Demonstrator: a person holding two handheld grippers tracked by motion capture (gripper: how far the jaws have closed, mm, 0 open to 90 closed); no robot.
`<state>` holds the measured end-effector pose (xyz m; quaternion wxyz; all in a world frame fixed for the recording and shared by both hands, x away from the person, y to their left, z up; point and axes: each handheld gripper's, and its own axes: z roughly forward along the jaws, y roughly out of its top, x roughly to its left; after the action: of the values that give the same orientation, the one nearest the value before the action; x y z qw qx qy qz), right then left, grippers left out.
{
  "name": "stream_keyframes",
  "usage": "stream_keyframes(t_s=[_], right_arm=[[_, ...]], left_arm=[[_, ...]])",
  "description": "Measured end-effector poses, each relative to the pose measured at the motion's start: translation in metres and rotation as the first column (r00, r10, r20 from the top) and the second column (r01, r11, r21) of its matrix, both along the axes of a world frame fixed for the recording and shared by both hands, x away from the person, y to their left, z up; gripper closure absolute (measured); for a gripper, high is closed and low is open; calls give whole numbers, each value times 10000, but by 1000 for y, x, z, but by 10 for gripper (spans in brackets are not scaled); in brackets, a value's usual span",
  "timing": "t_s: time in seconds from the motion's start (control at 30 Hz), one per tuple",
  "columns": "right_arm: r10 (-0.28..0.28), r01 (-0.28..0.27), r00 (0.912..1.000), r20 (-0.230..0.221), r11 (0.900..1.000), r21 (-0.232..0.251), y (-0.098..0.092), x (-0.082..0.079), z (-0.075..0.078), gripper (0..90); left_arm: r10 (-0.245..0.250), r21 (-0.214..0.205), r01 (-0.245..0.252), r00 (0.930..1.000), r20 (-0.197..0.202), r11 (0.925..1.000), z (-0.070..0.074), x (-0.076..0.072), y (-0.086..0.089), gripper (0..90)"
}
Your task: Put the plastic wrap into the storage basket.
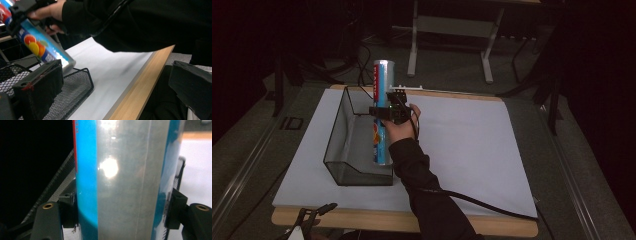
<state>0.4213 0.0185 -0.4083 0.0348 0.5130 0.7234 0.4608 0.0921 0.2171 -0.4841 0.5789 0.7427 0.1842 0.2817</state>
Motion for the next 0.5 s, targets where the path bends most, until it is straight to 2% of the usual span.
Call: stream_keyframes(t_s=[0.23,0.4,0.5], right_arm=[[-315,319,9968,-736,9995,45,7,0,-33,316],[-493,500,9854,-1632,9987,0,9,4,-54,315],[-666,676,9775,-2003,9977,-19,8,6,-60,313]], left_arm=[[-8,-10,8,10000,2,10000,0,0,0,3],[-43,10,43,10000,-19,10000,0,0,0,3],[-64,11,64,10000,-28,10000,0,0,0,3]])
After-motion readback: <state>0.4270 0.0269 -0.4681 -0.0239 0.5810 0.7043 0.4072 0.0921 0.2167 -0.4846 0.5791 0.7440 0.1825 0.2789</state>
